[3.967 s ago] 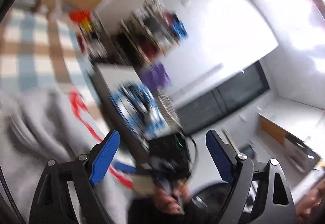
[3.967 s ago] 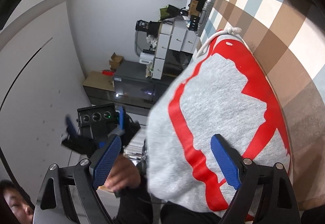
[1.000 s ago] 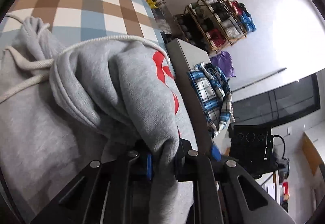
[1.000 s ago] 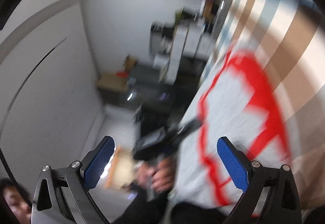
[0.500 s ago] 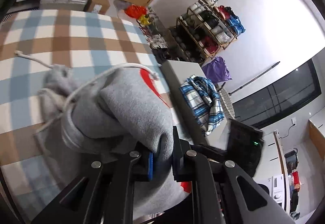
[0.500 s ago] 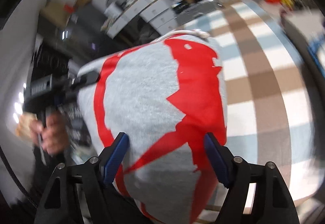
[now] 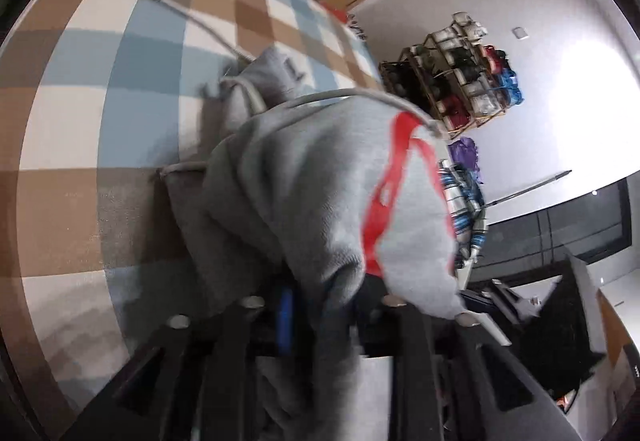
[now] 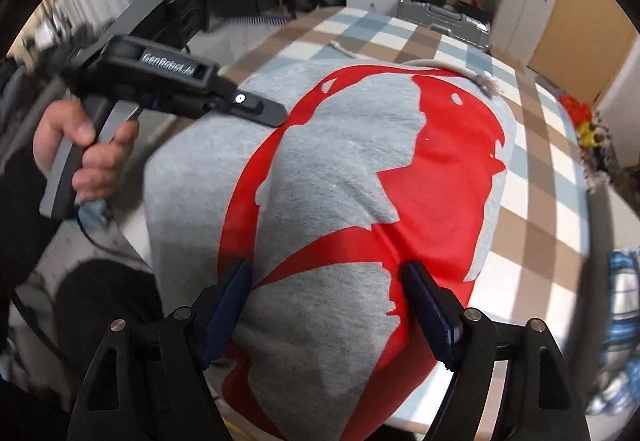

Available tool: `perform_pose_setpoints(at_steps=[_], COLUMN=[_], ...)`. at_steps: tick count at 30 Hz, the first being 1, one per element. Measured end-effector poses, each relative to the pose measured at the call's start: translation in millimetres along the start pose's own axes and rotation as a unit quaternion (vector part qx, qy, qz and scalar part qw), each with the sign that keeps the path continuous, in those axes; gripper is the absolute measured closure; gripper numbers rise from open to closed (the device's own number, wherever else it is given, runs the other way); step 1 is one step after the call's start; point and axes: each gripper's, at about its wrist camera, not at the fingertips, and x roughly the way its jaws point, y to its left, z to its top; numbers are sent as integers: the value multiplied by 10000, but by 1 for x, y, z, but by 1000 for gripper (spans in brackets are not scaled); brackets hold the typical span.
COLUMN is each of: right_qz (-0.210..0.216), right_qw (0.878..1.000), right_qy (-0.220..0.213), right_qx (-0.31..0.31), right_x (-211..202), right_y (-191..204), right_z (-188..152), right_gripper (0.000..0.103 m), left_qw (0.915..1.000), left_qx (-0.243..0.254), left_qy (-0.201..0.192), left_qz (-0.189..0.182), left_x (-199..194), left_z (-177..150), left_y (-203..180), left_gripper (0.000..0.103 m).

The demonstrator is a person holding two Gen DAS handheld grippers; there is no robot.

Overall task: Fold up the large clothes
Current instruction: 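Lower the hood onto the red-printed sweatshirt and open the left tool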

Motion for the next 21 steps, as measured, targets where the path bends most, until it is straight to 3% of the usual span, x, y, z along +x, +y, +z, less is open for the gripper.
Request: perform_pose_setpoints(at_steps=[1, 5, 7, 9, 11, 14, 15, 17, 19, 20, 21], right_qz=[-3, 178, 163, 173, 214, 215, 196, 182, 201, 214, 257], right_qw=[10000, 9998, 9997, 9997, 9996, 9996, 9997, 9998, 9997, 9997, 9995], right_qy=[46, 92, 138, 145, 114, 62, 46, 40, 50, 50, 53], right_qx=[-26, 50, 80, 103, 165, 167, 146, 123, 101, 120, 179], right_x=[0, -2, 0, 1, 1, 1, 1, 1, 0, -1, -1], right_y=[-1, -13, -17, -19, -22, -23, -22, -22, -23, -24, -27], right_z=[0, -7, -7, -9, -11, -13, -14, -15, -17, -18, -19], right_gripper=[23, 23, 23, 22, 22, 22, 22, 22, 22, 22, 22], left_qw=[9999, 9996, 9985, 9962, 9951, 9958, 9967, 9966, 9980, 9978, 9973], left_qx=[-50, -200, -139, 139, 405, 598, 679, 748, 263, -226, -600], left_qy=[-66, -205, -536, -847, -864, -423, -234, -22, 116, 41, -65], left_qz=[77, -37, 52, -120, -262, -540, -371, 353, 558, 615, 424], left_x=[1, -14, -36, -56, -60, -37, -20, 14, 34, 34, 31], left_z=[-1, 2, 5, 7, 5, -3, -5, -2, 10, 18, 24], left_y=[2, -6, -21, -46, -68, -90, -93, -83, -56, -36, -22], left_gripper=[51, 50, 50, 50, 50, 46, 46, 46, 46, 46, 46])
